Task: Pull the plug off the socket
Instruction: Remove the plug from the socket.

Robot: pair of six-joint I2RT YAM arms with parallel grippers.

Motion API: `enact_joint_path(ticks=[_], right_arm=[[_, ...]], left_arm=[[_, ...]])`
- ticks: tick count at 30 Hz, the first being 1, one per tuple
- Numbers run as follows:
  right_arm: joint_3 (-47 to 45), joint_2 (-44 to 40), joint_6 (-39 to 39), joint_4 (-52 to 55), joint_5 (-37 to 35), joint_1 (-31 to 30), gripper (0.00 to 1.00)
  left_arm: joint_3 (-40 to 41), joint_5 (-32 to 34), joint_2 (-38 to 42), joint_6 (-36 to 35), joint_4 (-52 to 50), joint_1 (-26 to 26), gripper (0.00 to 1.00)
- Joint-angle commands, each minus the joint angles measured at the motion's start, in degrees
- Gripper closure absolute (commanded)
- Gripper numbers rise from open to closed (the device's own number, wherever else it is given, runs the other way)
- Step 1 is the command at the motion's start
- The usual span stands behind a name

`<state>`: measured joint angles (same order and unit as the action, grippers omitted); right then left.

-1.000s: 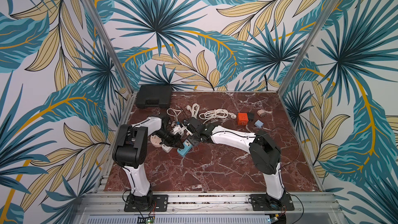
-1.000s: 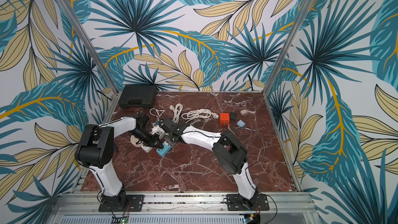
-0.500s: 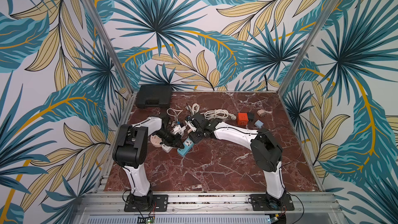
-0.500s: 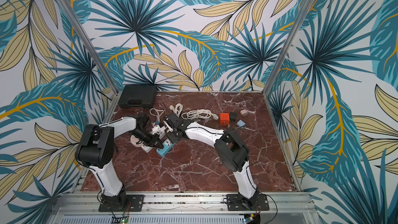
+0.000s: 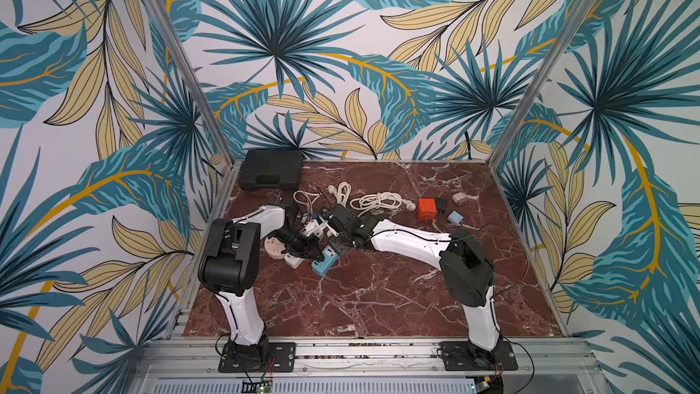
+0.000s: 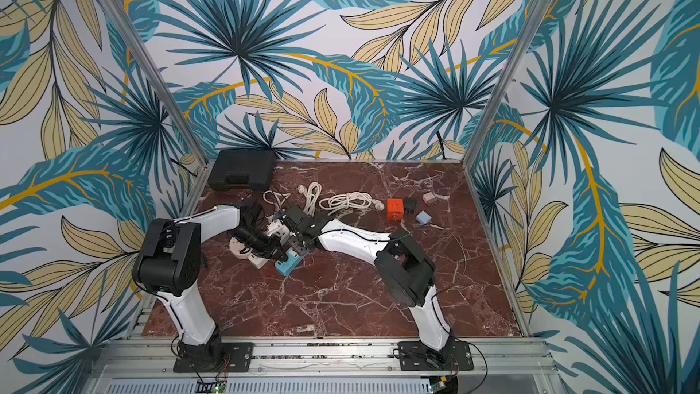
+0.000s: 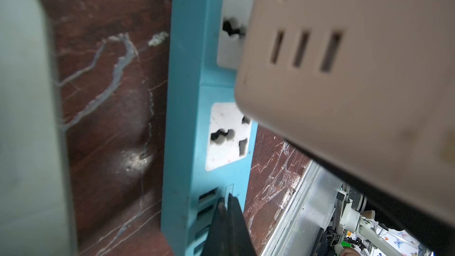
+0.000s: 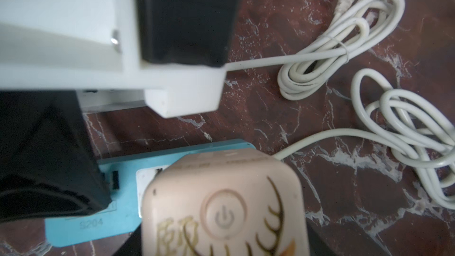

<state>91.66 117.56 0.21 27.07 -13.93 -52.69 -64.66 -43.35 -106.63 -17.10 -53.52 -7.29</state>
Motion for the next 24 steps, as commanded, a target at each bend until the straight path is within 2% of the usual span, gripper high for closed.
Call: enact_joint_path(ticks=[1, 14, 24], right_arm=[[1.77, -0.94, -0.9, -1.34, -1.74, -1.15, 1.0], [-0.17, -5.49, 2.98, -3.32, 3.68, 1.04, 1.0], [-7.03, -14.46, 10.95, 1.2, 7.56, 6.18, 0.99]], left_arm=[[0.33, 7.24, -2.44, -0.74, 3.59, 0.26, 1.0], [0.69, 6.84, -1.66, -0.91, 3.59, 0.35, 1.0], [1.07, 1.29, 3.6, -2.65, 2.98, 0.3, 1.0]])
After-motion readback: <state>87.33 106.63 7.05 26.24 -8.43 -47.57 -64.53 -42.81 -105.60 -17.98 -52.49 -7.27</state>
